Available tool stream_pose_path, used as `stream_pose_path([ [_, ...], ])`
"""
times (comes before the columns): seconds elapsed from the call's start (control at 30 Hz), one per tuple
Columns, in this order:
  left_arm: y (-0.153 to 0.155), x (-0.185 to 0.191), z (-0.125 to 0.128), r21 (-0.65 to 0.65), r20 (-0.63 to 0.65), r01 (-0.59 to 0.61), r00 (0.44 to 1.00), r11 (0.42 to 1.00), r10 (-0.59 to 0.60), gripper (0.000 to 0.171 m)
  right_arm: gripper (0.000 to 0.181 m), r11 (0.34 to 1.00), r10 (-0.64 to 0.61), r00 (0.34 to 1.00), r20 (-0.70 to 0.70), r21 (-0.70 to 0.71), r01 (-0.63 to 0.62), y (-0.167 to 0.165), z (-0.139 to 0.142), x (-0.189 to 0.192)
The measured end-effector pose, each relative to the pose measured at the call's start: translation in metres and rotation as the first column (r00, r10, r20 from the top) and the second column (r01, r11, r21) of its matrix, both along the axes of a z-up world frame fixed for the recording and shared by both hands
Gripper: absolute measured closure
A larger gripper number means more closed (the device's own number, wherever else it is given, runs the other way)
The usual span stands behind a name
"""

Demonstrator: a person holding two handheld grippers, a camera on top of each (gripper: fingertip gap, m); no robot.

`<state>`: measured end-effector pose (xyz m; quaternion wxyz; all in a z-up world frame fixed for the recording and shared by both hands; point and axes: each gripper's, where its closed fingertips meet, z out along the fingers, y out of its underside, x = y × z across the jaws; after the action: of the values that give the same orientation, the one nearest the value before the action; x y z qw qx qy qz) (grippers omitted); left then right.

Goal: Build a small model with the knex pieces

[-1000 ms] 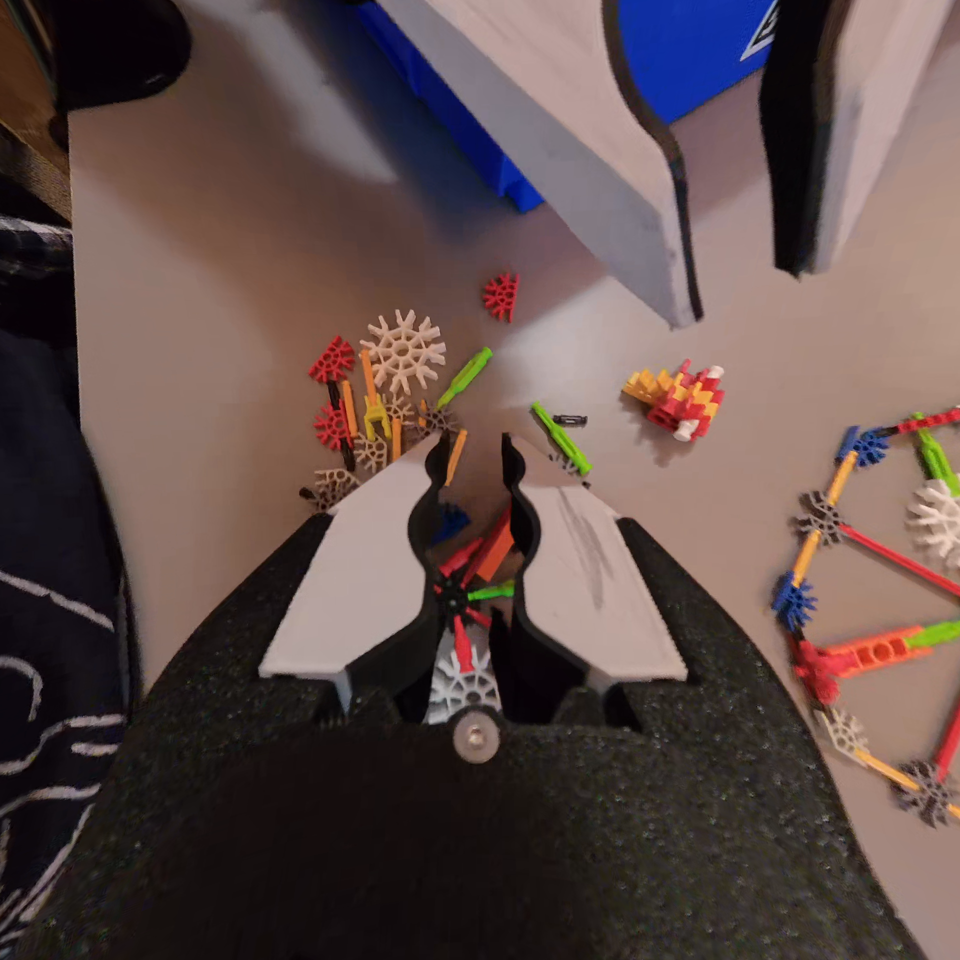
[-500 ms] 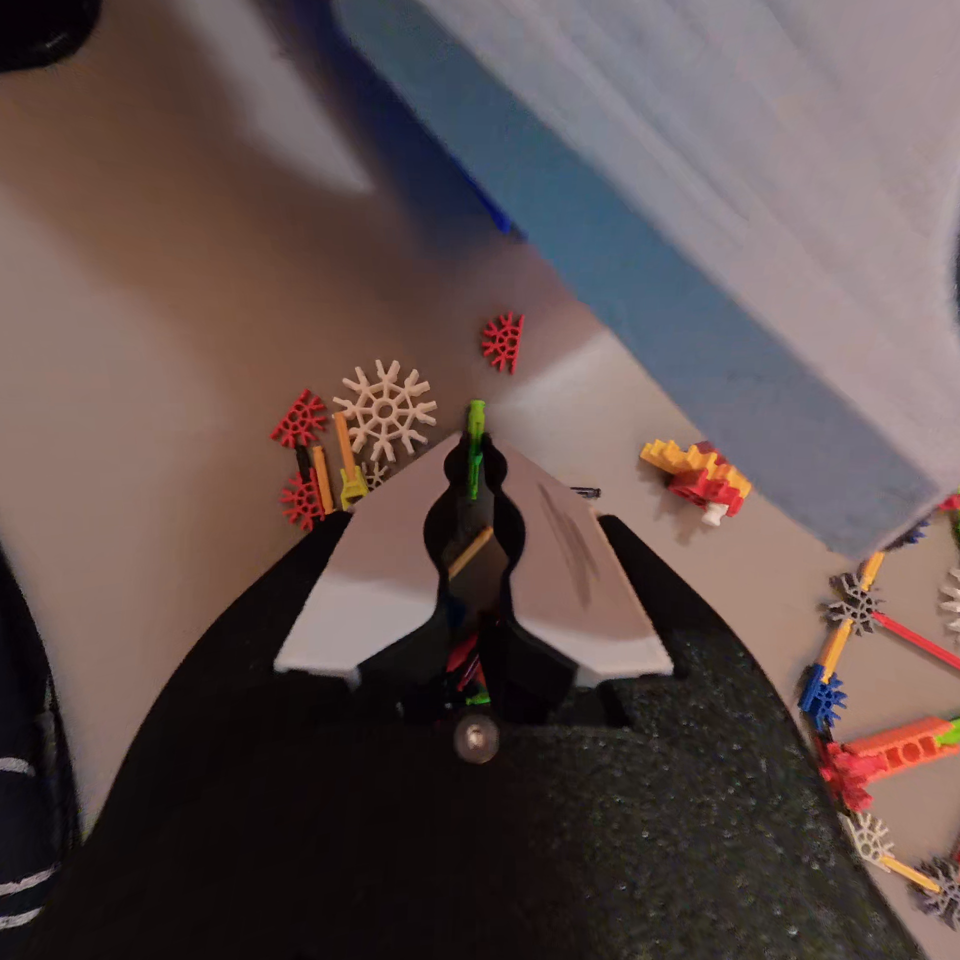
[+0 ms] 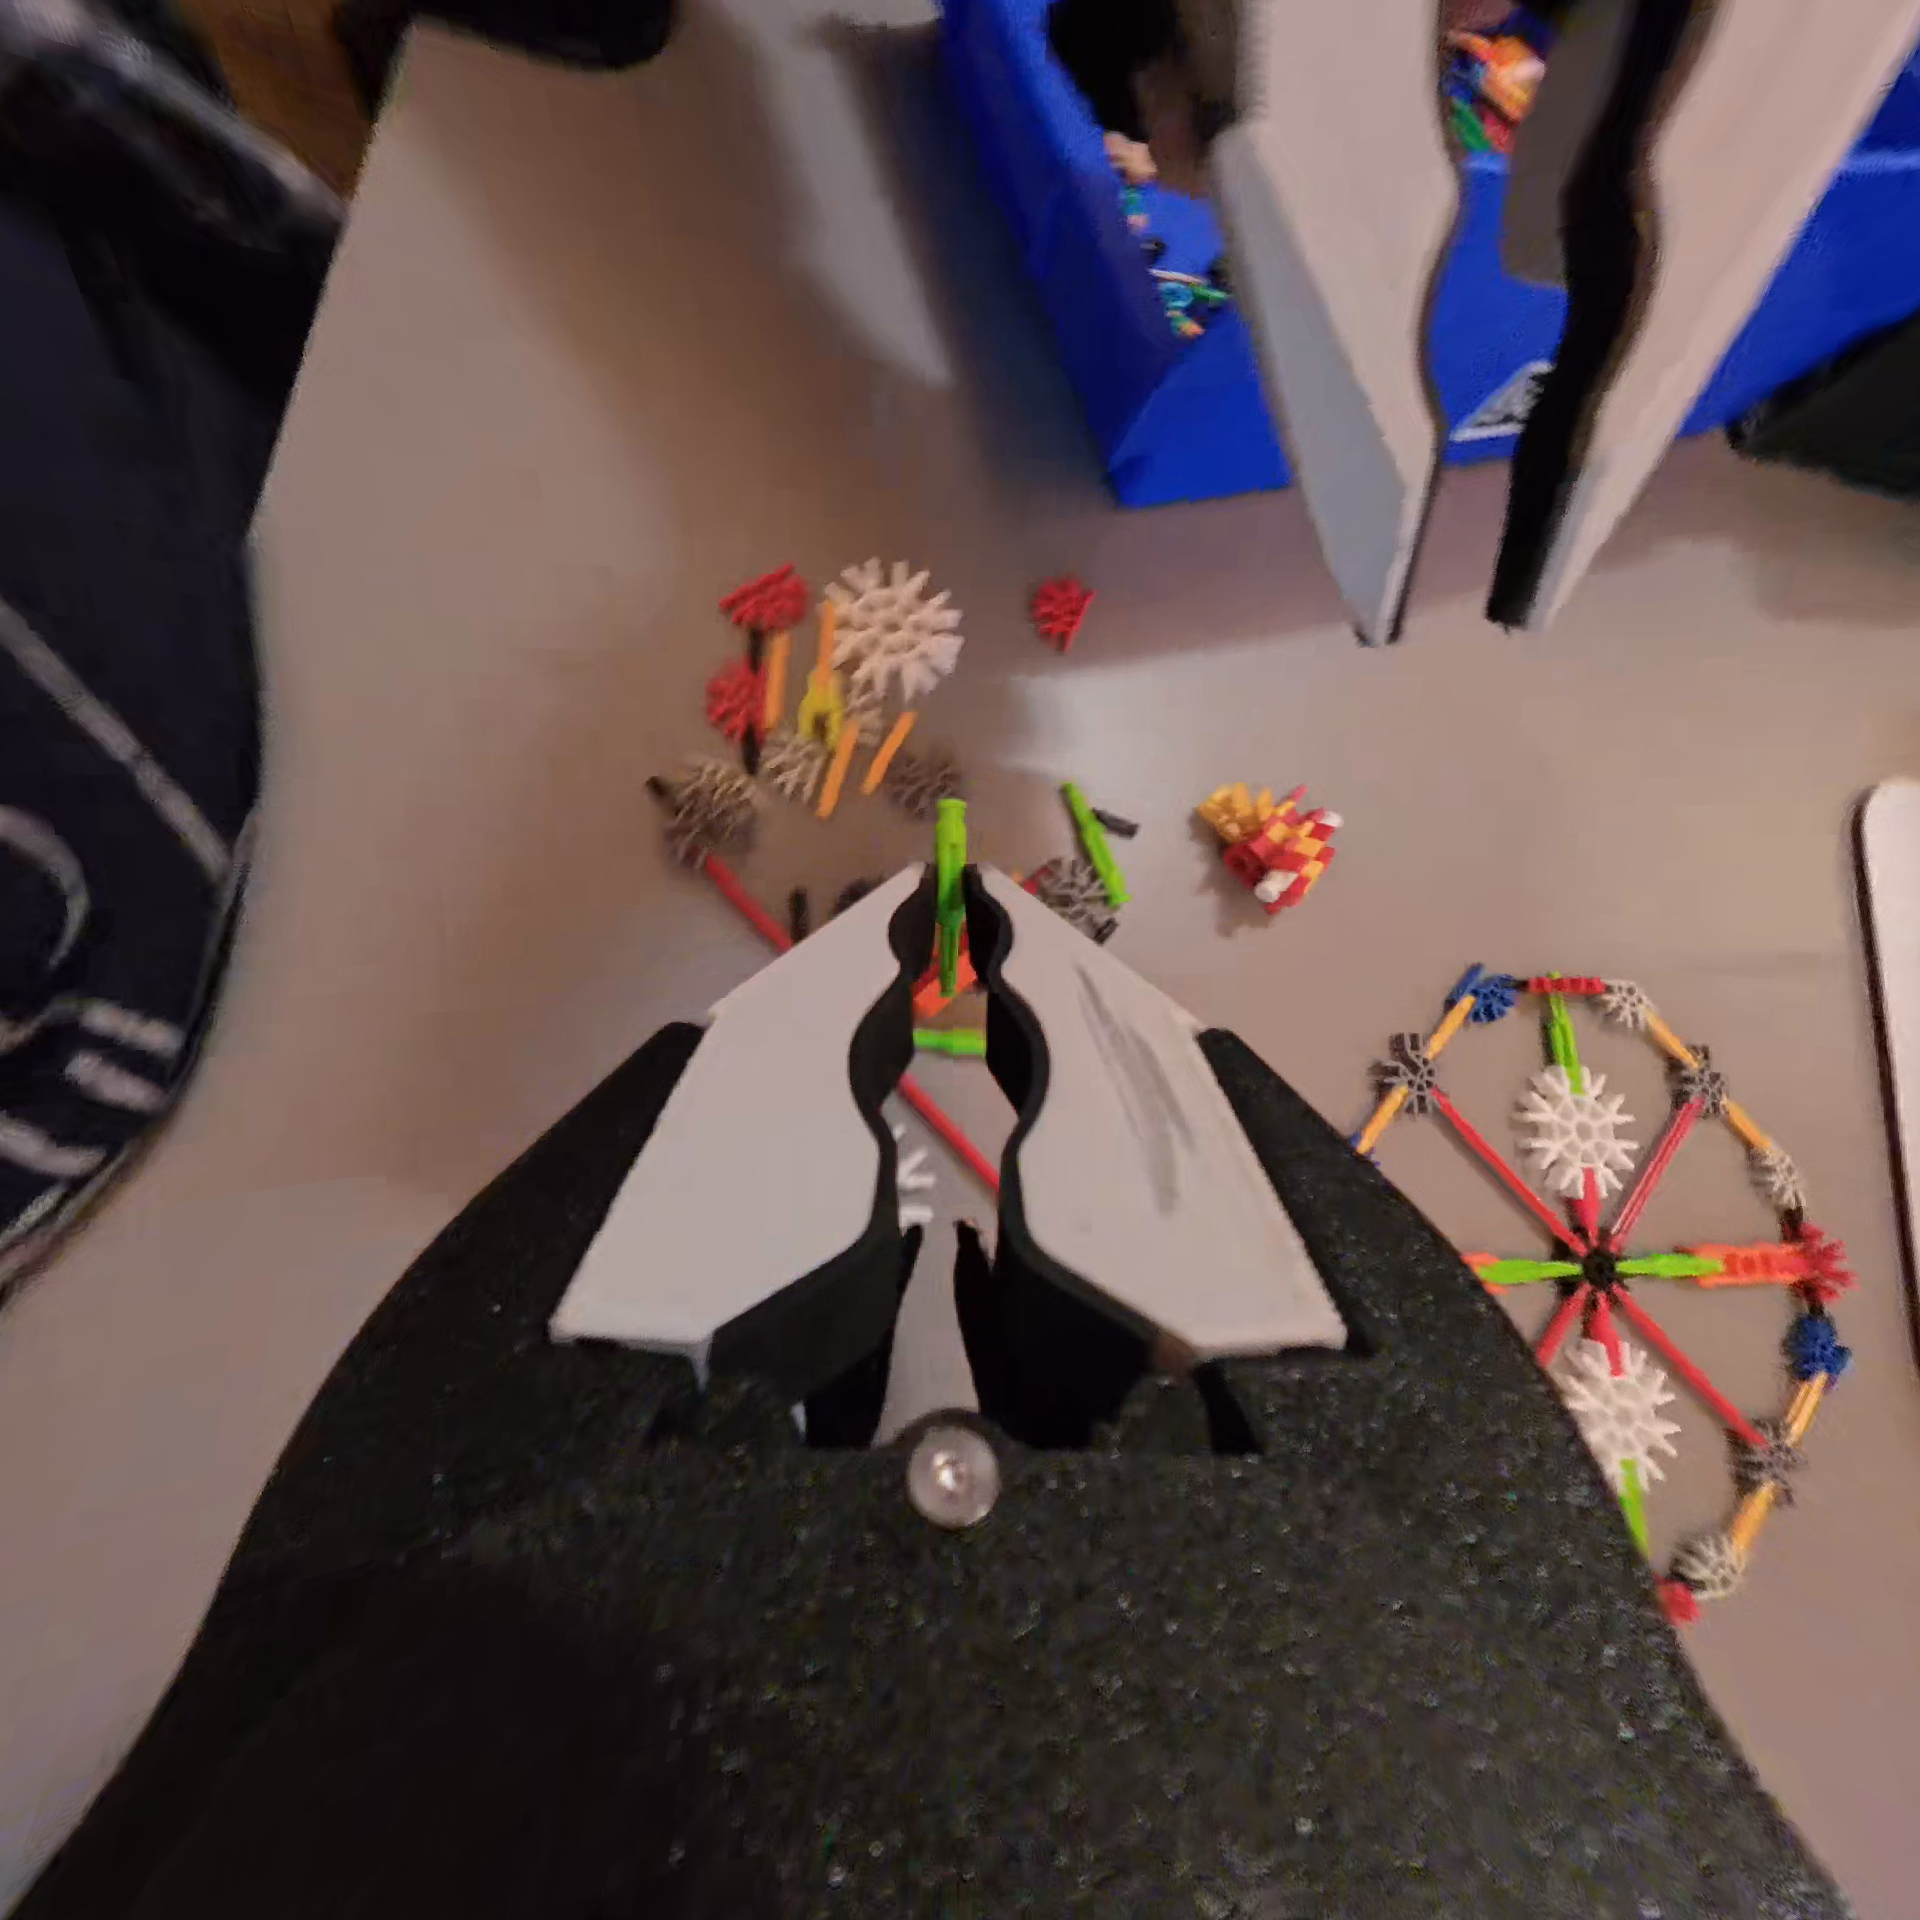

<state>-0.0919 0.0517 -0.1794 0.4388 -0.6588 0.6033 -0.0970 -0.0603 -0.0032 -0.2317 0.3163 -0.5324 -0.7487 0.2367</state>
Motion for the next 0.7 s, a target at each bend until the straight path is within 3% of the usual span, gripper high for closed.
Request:
stream_pose_path([
  [0.2, -0.017, 0.013, -0.017, -0.016, -0.074, 0.065, 0.995, 0.998, -0.066, 0.155, 0.177, 0.963, 0.222, 0.964, 0.147, 0.121, -0.240, -0.035, -0.020, 0.033],
  [0.4, -0.033, 0.021, -0.038, -0.071, -0.138, 0.109, 0.983, 0.992, -0.118, 0.153, 0.176, 0.910, 0.329, 0.897, 0.296, 0.153, -0.384, -0.055, -0.051, 0.039],
  [0.57, -0.061, 0.029, -0.054, -0.096, -0.247, 0.184, 0.948, 0.978, -0.203, 0.151, 0.164, 0.944, 0.243, 0.937, 0.251, 0.159, -0.288, -0.048, -0.042, 0.040],
  [0.7, -0.088, 0.039, -0.076, -0.179, -0.280, 0.246, 0.915, 0.953, -0.289, 0.150, 0.167, 0.980, 0.132, 0.970, 0.206, 0.121, -0.159, -0.041, -0.036, 0.051],
])
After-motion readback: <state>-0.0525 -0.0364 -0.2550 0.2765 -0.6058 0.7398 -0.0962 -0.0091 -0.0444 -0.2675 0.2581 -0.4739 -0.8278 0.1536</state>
